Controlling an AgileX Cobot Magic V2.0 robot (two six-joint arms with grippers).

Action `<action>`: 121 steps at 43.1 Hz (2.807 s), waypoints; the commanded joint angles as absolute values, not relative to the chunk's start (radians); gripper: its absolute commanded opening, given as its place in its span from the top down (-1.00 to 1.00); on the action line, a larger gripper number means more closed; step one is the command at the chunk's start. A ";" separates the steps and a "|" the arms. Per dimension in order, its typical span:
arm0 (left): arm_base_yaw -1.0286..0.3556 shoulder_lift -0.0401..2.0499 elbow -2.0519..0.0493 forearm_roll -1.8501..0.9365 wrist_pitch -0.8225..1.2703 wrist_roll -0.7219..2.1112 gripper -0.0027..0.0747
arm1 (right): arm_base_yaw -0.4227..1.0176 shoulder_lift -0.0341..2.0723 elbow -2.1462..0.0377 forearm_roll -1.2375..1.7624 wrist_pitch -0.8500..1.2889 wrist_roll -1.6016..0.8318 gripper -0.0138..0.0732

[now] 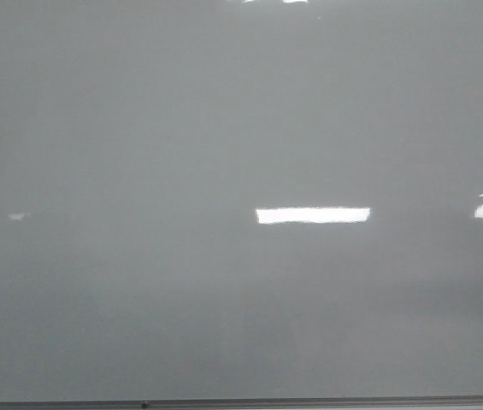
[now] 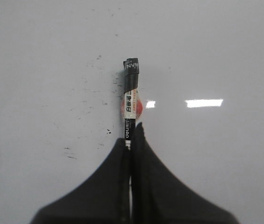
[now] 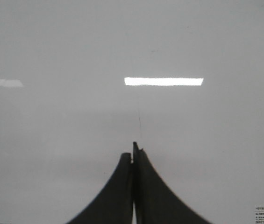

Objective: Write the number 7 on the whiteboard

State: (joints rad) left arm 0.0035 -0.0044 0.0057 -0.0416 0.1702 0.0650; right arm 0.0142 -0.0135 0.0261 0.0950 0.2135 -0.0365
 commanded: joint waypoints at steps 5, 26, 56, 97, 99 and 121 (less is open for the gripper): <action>0.003 -0.019 0.009 -0.044 0.079 0.057 0.98 | 0.016 -0.029 0.023 0.088 0.135 -0.037 0.84; 0.003 -0.019 0.009 -0.044 0.079 0.057 0.98 | 0.016 -0.029 0.023 0.088 0.135 -0.037 0.84; 0.003 -0.019 0.009 -0.044 0.079 0.057 0.98 | 0.016 -0.029 0.023 0.088 0.134 -0.037 0.84; 0.003 0.375 -0.437 0.000 0.209 0.047 0.98 | 0.018 0.352 -0.476 0.186 0.346 -0.037 0.83; 0.003 0.380 -0.437 0.000 0.206 0.047 0.96 | 0.018 0.359 -0.476 0.186 0.357 -0.037 0.80; 0.003 0.380 -0.424 0.000 0.205 0.047 -0.73 | 0.018 0.360 -0.476 0.186 0.358 -0.037 -0.78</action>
State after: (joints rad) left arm 0.0035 0.3644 -0.3987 0.0000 0.2791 0.0563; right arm 0.0159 0.3446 -0.4400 0.1779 0.4336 -0.0365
